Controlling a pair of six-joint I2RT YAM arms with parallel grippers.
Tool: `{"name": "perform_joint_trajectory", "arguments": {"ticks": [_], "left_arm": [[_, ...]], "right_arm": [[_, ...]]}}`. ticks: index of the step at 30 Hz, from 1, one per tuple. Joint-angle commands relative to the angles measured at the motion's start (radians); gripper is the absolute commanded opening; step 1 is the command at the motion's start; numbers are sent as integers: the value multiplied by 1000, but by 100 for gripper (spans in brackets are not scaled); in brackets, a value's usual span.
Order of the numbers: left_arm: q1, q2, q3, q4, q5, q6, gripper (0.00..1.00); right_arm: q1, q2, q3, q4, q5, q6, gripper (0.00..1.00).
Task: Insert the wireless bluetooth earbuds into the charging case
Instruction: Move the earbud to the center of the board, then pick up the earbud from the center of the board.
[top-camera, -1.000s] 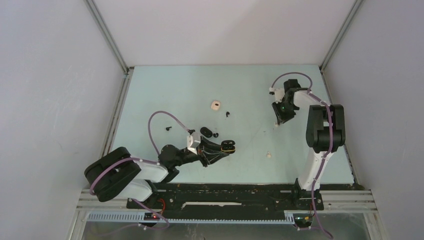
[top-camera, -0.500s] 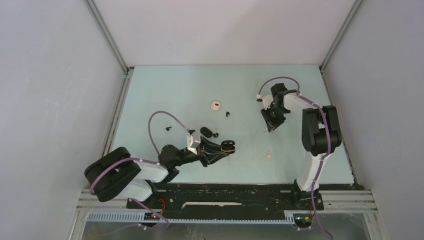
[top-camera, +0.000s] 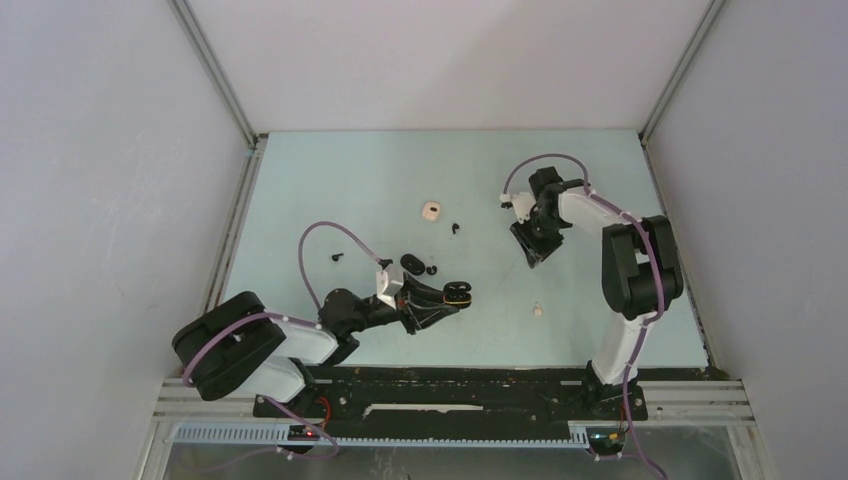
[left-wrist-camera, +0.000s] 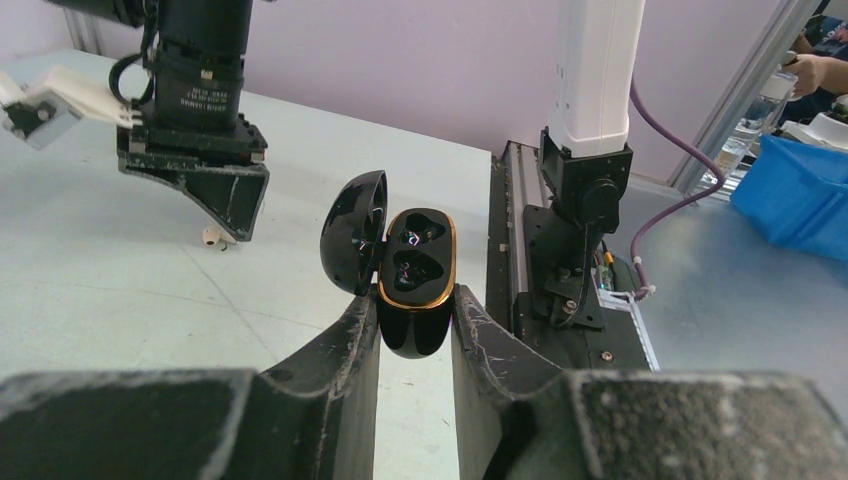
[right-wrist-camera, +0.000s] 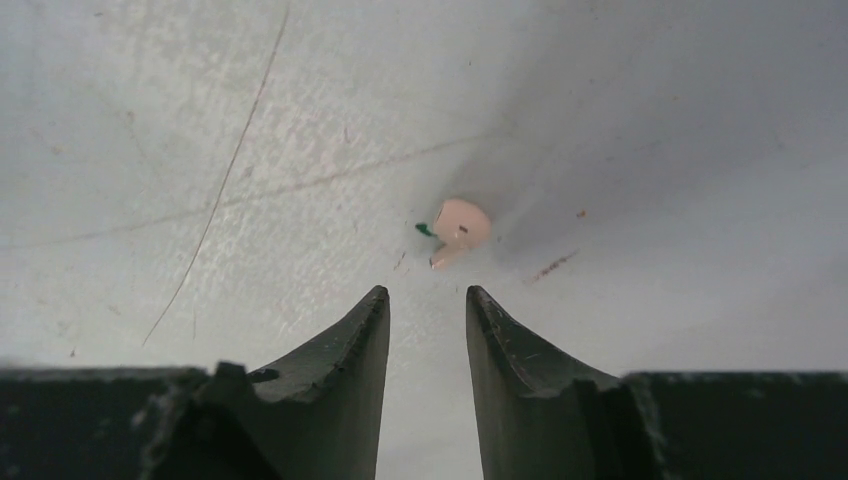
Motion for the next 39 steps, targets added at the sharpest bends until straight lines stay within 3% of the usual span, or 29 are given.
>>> {"name": "perform_joint_trajectory", "arguments": {"ticks": [1,21,39], "left_arm": [[2,19,42,51,28,-18,0],[1,27,46,51,41,-23,0],[1,25,47,51,43,-25,0]], "right_arm": [[4,-95,27,-19,-35,-74,39],[6,44,71,58,-34,-46,41],[-2,91,70,58,-21,-34,32]]}}
